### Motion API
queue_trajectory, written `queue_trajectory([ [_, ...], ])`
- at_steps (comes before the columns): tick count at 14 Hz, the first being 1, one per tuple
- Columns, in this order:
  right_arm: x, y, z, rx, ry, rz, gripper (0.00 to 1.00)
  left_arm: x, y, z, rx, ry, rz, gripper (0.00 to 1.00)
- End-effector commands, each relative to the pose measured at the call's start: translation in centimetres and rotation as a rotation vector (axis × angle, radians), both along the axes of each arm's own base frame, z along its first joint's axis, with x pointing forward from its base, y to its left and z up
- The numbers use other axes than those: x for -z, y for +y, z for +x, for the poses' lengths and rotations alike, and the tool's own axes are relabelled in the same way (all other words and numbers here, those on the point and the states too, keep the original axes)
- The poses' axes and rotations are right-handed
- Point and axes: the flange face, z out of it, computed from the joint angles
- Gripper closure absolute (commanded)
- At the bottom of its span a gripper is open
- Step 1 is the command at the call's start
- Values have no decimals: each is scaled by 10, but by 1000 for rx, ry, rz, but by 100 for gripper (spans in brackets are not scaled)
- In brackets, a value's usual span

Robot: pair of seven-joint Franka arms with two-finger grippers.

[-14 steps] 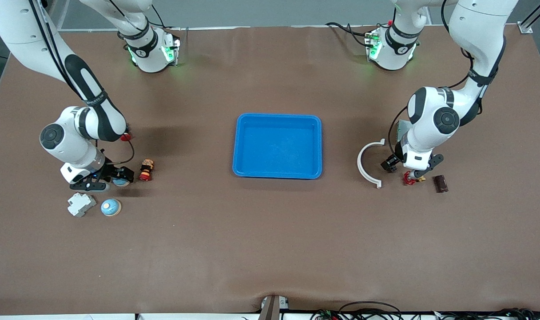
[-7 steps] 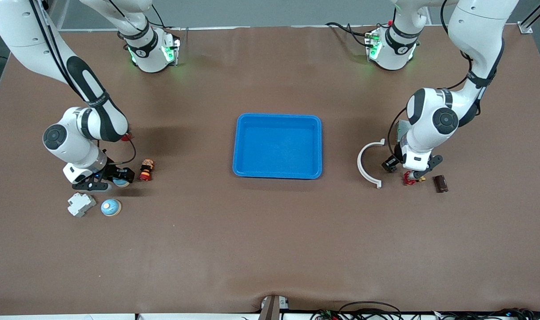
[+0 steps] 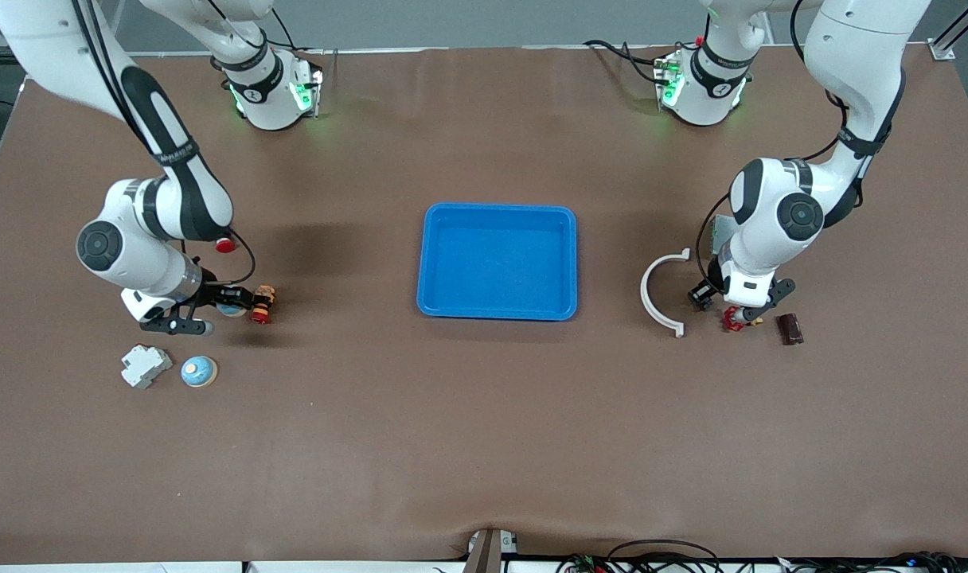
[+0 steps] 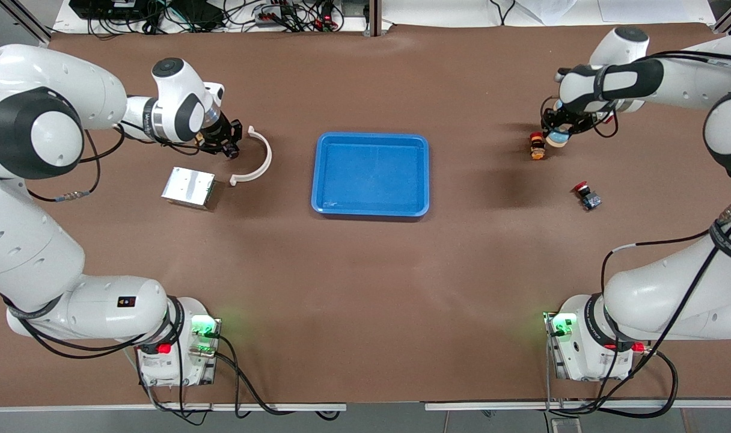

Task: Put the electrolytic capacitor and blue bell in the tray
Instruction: 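Carry the button and capacitor to the blue tray with both grippers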

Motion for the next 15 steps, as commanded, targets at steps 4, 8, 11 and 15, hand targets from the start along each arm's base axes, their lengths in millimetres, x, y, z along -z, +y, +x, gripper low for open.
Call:
queue_trajectory([
  [4, -80, 58, -20, 67, 16, -22, 100, -68, -1, 5, -10, 19, 17, 100],
  [8, -108, 144, -40, 191, -8, -39, 100, -95, -13, 15, -42, 67, 29, 100],
  [11, -117, 207, -55, 267, -30, -39, 100, -107, -38, 13, -63, 69, 25, 100],
  [15, -127, 276, -79, 353, -54, -28, 100, -129, -97, 14, -131, 103, 23, 100],
])
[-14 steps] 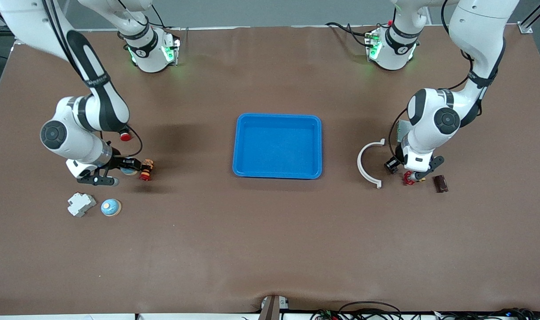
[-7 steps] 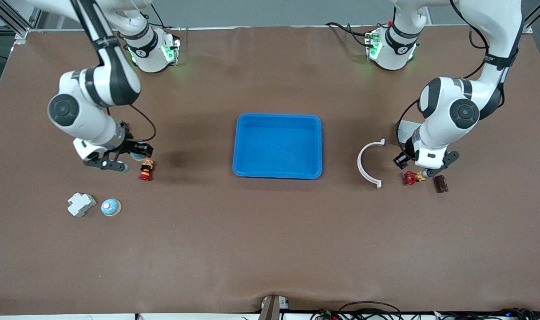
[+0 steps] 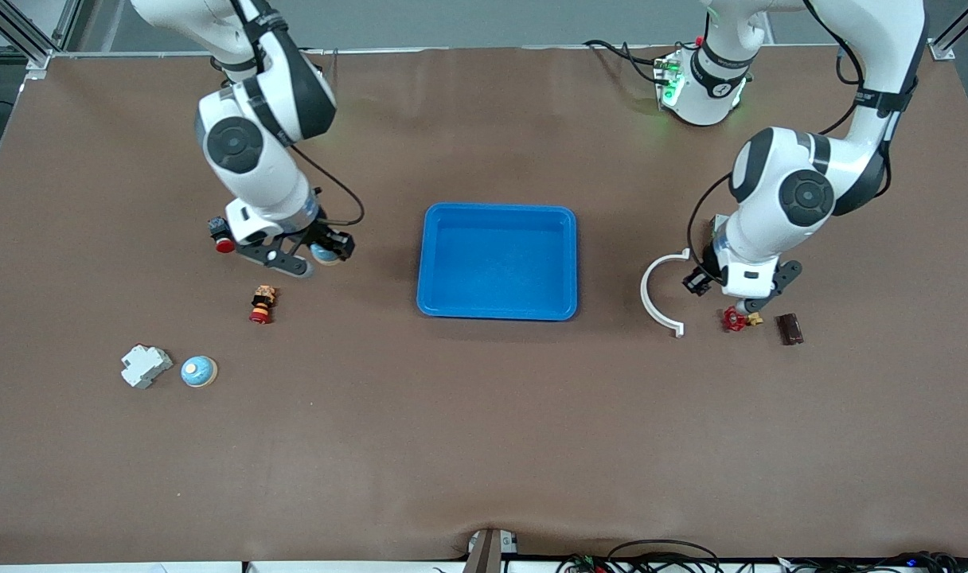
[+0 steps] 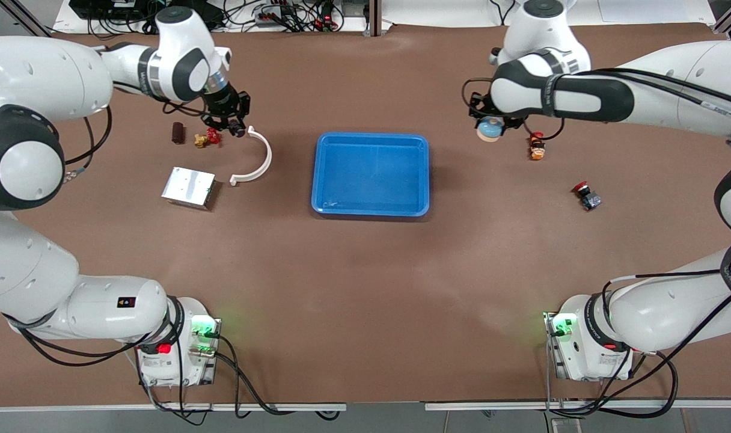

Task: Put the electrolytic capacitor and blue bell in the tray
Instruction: 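Carry the button and capacitor to the blue tray with both grippers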

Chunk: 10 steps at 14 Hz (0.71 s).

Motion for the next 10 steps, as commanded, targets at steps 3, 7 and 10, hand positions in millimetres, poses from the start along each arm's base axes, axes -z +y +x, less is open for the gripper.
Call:
queue_trajectory([
  [3, -9, 56, -24, 116, -47, 37, 100, -23, -72, -7, -70, 27, -11, 100],
  [7, 17, 95, -41, 175, -56, 47, 100, -9, -132, -9, -142, 52, -26, 100],
  [10, 33, 124, -50, 218, -45, 44, 100, 18, -160, -8, -186, 99, -28, 100],
])
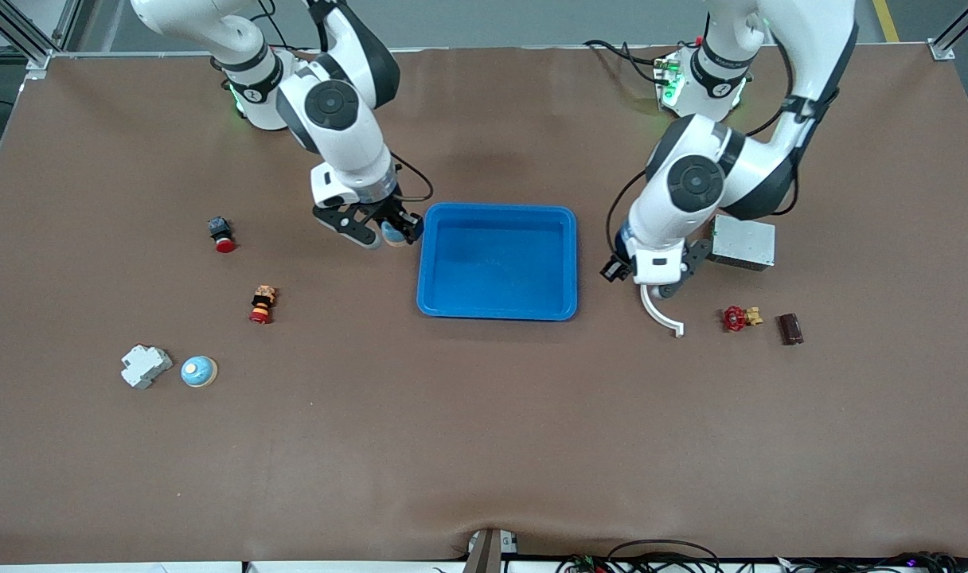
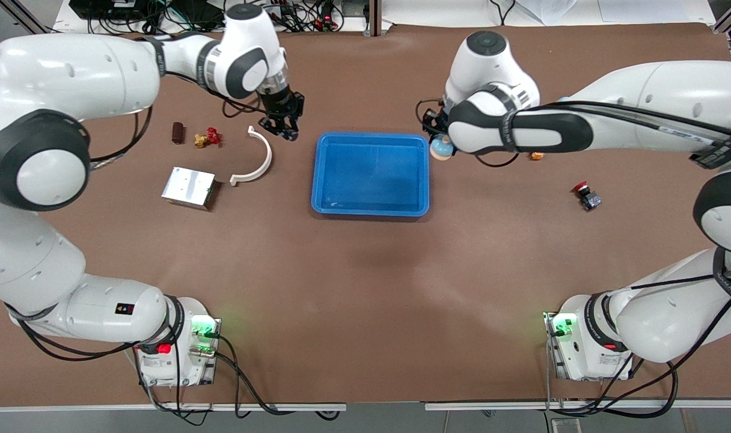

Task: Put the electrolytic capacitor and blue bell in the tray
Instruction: 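Carry the button and capacitor to the blue tray with both grippers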

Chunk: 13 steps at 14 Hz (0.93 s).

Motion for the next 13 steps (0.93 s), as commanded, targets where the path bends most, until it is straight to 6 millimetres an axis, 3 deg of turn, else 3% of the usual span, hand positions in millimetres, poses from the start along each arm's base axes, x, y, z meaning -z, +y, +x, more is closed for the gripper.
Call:
queue_trajectory([
  [1, 11, 29, -3, 48, 7, -1, 100, 24, -29, 8, -56, 53, -7, 100],
  [3, 20, 43, -3, 81, 14, 0, 100, 33, -57, 1, -85, 68, -6, 100],
  [5, 33, 60, -11, 100, 12, 9, 100, 43, -67, 8, -153, 85, -8, 100],
  [6, 40, 64, -12, 115, 7, 18, 100, 50, -81, -2, -154, 98, 1, 100],
  [9, 65, 82, -19, 131, -3, 10, 100, 74, -91, -14, -190, 138, 28, 100],
  [11, 78, 92, -20, 145, -9, -9, 100, 84, -113, -34, -180, 147, 46, 100],
  [13, 91, 102, -22, 154, -11, -23, 100, 87, -114, -36, -188, 150, 54, 100],
])
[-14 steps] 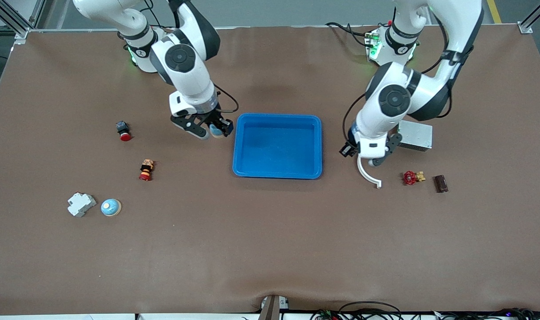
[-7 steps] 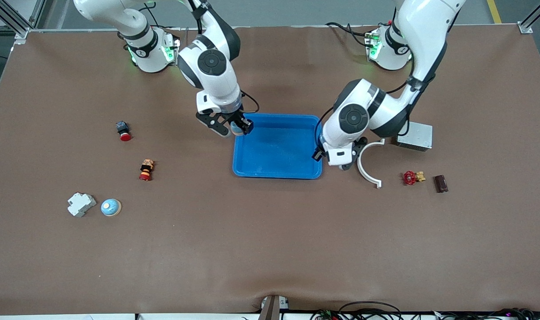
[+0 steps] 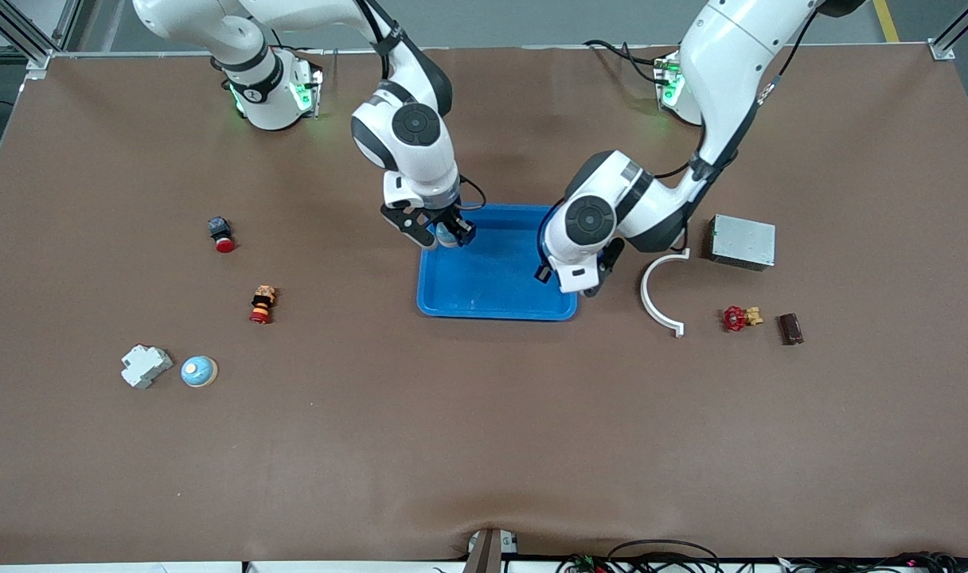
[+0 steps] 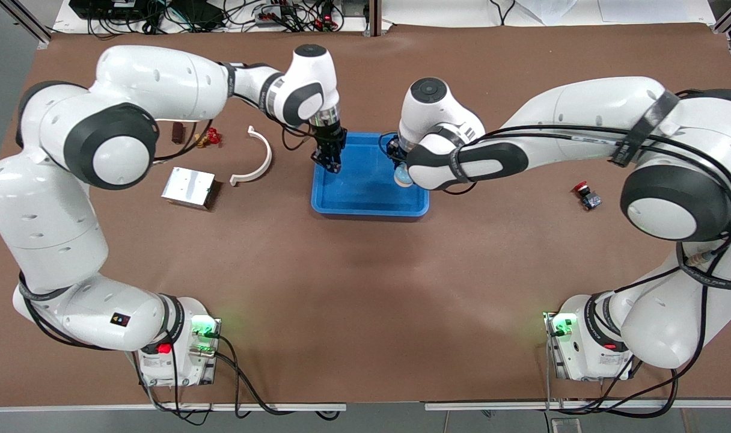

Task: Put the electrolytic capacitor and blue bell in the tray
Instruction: 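Carry the button and capacitor to the blue tray with both grippers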

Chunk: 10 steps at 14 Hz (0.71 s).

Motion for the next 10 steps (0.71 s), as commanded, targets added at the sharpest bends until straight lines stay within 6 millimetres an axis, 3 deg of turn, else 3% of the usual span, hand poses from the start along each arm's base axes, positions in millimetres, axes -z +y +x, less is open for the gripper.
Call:
queue_trajectory([
  [1, 13, 21, 5, 28, -15, -12, 100, 5, -5, -1, -9, 6, 18, 100],
  [4, 30, 33, 3, 36, -11, -24, 100, 15, -7, -6, -4, 22, 25, 100],
  [5, 35, 35, 3, 39, -13, -29, 100, 16, -6, -5, -8, 22, 27, 93],
  [6, 41, 36, 0, 38, -20, -33, 100, 16, -5, -5, -11, 24, 29, 61],
  [7, 48, 39, -2, 38, -30, -34, 100, 16, -4, -4, -11, 24, 28, 15],
  [8, 53, 39, -3, 40, -39, -34, 100, 15, -4, -4, -3, 19, 33, 0],
  [10, 60, 39, -5, 39, -45, -46, 100, -16, 5, 6, 19, -28, 62, 0],
])
